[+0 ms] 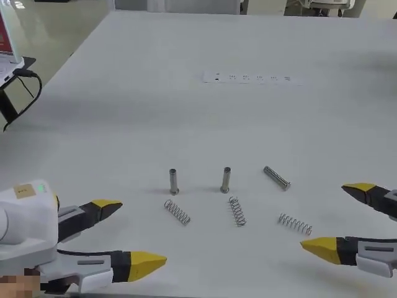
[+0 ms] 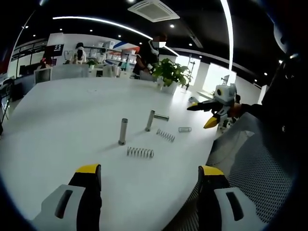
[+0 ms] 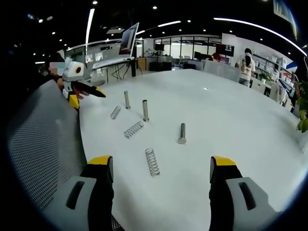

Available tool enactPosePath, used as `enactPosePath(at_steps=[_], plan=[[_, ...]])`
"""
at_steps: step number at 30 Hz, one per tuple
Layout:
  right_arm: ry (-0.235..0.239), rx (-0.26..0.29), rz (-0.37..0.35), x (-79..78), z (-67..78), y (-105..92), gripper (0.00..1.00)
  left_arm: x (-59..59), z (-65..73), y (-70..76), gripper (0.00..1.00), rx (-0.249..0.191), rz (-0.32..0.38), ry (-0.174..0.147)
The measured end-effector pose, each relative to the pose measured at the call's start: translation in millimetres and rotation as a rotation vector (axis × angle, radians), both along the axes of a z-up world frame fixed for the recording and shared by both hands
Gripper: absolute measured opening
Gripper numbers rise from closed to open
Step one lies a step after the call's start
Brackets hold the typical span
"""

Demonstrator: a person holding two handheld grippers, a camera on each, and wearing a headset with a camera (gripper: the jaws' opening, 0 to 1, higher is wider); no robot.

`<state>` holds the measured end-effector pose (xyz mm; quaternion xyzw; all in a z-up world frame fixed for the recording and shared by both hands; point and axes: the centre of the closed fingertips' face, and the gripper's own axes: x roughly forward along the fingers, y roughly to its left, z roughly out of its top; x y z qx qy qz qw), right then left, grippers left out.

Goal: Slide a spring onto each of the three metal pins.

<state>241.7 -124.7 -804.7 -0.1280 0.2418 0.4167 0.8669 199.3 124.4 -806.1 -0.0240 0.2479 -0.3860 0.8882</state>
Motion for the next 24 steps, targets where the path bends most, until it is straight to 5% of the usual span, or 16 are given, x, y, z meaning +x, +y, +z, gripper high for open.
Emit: enactPosePath(at_steps=[24], plan=[[0.007,0.008,0.006,3.2,0.2,-0.9,0.82,0.9,-0.6,3.0,0.78,0.01,0.023,0.003]])
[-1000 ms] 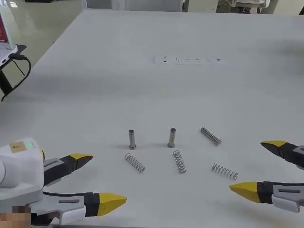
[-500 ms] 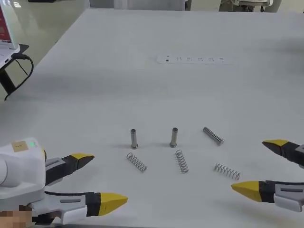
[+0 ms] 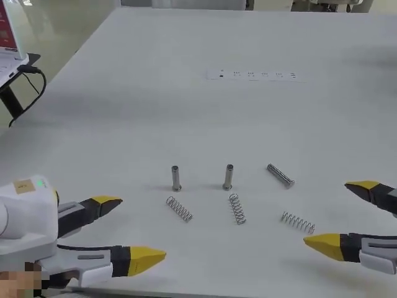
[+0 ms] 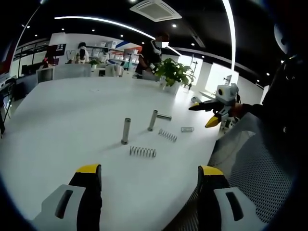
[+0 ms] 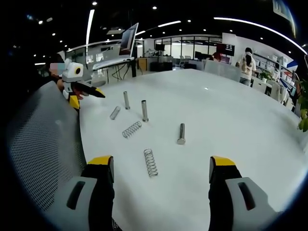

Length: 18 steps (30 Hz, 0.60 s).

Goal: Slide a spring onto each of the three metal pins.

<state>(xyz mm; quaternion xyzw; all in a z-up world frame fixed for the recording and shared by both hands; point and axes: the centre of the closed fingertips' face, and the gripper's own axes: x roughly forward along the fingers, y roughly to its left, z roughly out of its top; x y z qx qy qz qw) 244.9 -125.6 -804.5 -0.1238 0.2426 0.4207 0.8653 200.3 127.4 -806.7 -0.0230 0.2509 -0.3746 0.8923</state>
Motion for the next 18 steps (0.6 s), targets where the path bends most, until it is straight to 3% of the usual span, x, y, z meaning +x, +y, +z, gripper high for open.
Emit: enactPosePath(at_steps=[18], plan=[[-0.014,-0.031,0.015,21.0,8.6,3.8,0.76,0.8,1.5,1.0,0.78,-0.003,0.01,-0.005]])
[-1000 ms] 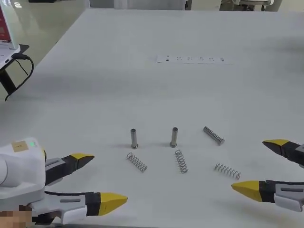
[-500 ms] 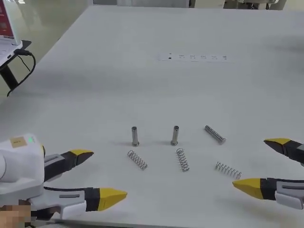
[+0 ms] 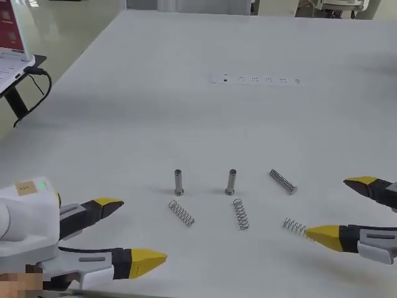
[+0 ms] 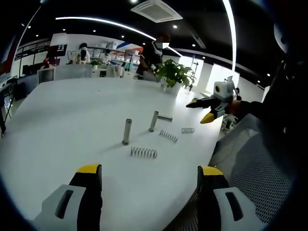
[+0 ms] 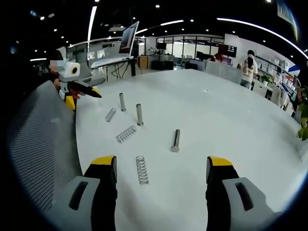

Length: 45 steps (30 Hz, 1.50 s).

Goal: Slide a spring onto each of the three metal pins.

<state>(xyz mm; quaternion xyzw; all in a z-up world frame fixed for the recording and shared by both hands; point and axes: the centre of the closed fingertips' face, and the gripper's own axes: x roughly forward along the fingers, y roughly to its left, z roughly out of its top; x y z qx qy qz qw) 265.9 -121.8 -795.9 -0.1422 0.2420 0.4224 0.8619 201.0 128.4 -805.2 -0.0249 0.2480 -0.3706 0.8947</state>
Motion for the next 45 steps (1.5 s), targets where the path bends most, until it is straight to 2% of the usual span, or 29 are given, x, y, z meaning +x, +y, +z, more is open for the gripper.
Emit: enactPosePath(at_steps=[6,17,27,35,45], plan=[[-0.011,-0.021,0.013,16.5,5.7,6.4,0.73,0.0,0.5,0.4,0.77,0.0,0.002,-0.001],[-0.003,-0.087,0.046,41.2,9.2,21.4,0.63,0.7,1.7,1.4,0.77,-0.005,0.006,-0.005],[0.023,-0.163,0.058,61.5,0.5,32.1,0.54,1.1,1.1,1.8,0.76,-0.008,0.005,-0.005],[0.061,-0.24,0.057,72.3,-15.1,38.4,0.46,1.1,0.2,2.1,0.76,-0.011,0.006,-0.002],[0.095,-0.283,0.066,80.0,-27.4,51.5,0.36,1.0,-1.1,2.6,0.75,-0.013,0.007,0.0]])
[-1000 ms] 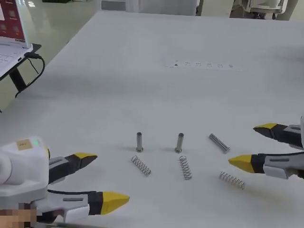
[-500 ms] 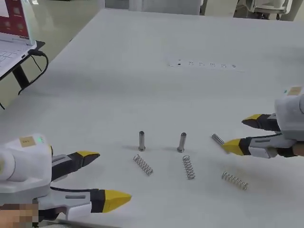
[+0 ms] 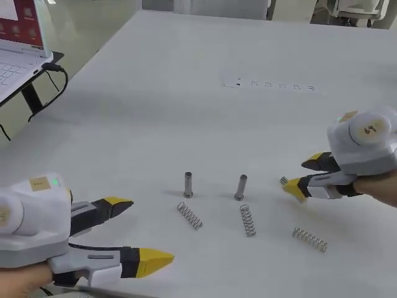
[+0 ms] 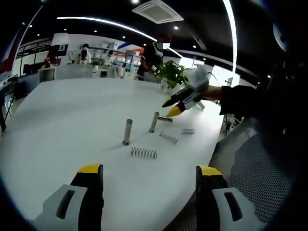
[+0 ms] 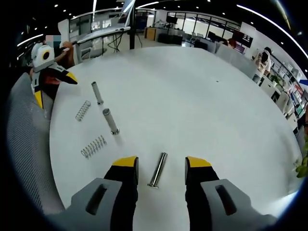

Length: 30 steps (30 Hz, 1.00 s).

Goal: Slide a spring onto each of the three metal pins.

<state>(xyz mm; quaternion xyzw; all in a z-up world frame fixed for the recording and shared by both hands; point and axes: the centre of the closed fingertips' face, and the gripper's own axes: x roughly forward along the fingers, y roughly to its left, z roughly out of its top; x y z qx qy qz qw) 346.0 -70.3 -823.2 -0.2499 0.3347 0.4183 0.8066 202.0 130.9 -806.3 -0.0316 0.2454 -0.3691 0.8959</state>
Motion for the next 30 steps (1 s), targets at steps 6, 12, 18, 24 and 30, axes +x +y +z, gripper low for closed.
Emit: enactPosePath(at_steps=[6,12,18,24,30], plan=[[0.029,-0.022,-0.023,6.0,-8.3,2.0,0.29,-0.1,0.5,0.2,0.75,-0.005,0.003,-0.001],[0.054,-0.036,-0.034,8.4,-14.9,4.5,0.24,0.0,0.8,0.5,0.74,-0.012,0.005,-0.001],[0.077,-0.056,-0.046,8.6,-21.2,5.9,0.19,0.8,2.1,0.5,0.74,-0.019,0.011,-0.005],[0.102,-0.068,-0.077,11.6,-25.1,4.4,0.15,1.3,2.1,0.3,0.73,-0.019,0.011,-0.004],[0.114,-0.082,-0.08,11.7,-27.5,4.3,0.12,1.6,1.5,0.6,0.73,-0.022,0.012,-0.002]])
